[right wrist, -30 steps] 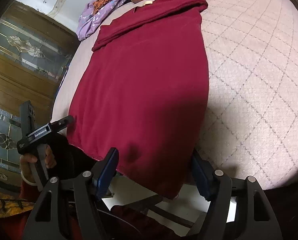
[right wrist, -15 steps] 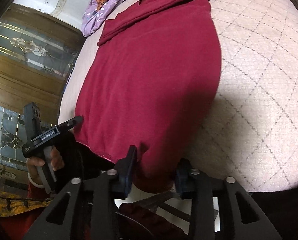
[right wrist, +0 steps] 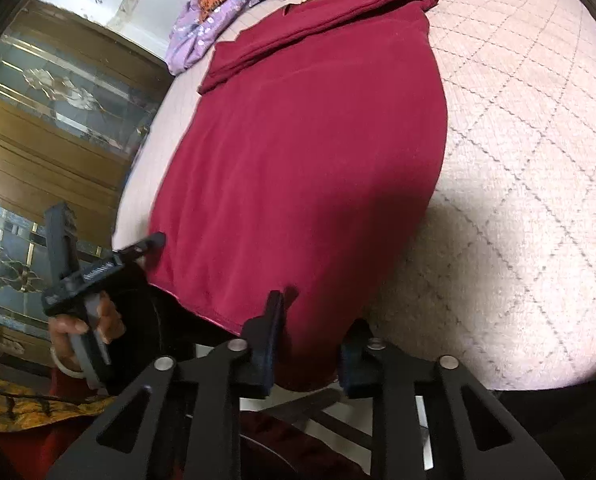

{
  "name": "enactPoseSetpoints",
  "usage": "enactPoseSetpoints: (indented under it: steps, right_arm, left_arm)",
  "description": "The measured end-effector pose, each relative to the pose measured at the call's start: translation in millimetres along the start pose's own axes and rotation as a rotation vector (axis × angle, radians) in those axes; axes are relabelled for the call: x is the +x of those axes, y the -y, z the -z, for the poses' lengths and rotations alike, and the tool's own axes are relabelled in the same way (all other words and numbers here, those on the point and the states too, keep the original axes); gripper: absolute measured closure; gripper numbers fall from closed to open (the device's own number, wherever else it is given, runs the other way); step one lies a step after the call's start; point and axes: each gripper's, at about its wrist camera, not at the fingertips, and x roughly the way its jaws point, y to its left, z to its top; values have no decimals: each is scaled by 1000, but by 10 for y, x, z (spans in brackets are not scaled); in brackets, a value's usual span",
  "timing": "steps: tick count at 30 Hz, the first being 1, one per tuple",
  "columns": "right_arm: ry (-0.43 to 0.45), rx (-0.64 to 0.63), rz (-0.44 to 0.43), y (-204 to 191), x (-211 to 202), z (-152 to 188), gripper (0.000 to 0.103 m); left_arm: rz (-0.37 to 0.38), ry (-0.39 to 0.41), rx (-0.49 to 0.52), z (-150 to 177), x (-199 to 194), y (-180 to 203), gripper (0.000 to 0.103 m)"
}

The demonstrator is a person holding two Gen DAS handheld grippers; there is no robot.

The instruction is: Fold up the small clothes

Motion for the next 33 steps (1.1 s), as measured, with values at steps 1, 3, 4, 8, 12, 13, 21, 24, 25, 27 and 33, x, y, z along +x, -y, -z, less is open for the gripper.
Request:
enactPoseSetpoints:
  steps: [1,3,4,8,12,13,21,24,25,27,33]
  right_arm:
    - [8,3,-32,-2,-7,-3,84]
    - [23,1,-78,-19,-26,-32,85]
    - [29,0,-94,-34,-37,-59,86]
    - [70,2,-156,-93,-111,-180,86]
    - [157,12,-210,-102,-285,-337,87]
    - [178,12,-210,-101,-325,-371,87]
    - [315,23,-203,-40,-534,-635,88]
    - [329,12,-181,-79,-545,-666,88]
    - [331,10,-177,-88,-548,-681,88]
    - [334,10,-177,-88,-564,-692,88]
    - [348,7,-164,-73,-636,-723,88]
  left_arm:
    - [27,-10,0,-10,-6,-3,96]
    - [57,-20,21,-52,-39,26,97]
    - [68,-16,32,-73,-57,43,97]
    - [142,11,-2,-240,-139,39,97]
    - [151,75,-37,-465,-238,8,97]
    - [138,95,-39,-513,-263,7,97]
    - [64,214,-4,-788,-316,189,97]
    - [55,226,-1,-816,-299,205,97]
    - [55,227,-4,-823,-294,201,96]
    - [59,227,-13,-838,-285,188,96]
    - [68,244,-44,-884,-303,151,96]
